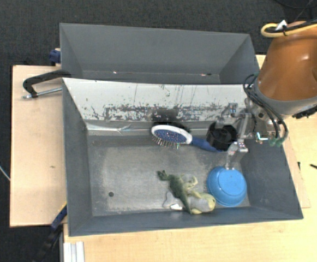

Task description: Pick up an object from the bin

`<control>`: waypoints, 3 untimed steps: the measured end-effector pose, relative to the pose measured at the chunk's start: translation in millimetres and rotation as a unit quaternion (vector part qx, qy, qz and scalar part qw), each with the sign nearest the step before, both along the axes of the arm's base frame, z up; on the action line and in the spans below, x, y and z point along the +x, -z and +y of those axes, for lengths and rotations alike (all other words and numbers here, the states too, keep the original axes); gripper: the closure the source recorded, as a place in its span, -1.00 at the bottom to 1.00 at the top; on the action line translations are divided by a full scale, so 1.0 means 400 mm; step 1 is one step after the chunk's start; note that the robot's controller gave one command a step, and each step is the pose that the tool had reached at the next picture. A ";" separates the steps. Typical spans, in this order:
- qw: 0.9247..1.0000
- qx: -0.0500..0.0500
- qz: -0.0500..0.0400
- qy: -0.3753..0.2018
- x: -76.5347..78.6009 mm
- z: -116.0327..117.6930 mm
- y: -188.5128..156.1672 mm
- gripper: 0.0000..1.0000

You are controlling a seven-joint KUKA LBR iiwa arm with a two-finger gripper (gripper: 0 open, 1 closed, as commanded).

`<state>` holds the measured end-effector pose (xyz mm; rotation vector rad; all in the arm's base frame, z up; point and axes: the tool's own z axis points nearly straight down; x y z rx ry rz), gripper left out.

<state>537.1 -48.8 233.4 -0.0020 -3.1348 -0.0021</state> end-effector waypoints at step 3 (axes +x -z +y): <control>0.999 -0.001 -0.011 0.043 0.071 -0.105 -0.183 1.00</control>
Offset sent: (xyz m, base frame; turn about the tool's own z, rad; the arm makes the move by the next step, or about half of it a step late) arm 0.0297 -0.0608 -0.1634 0.0491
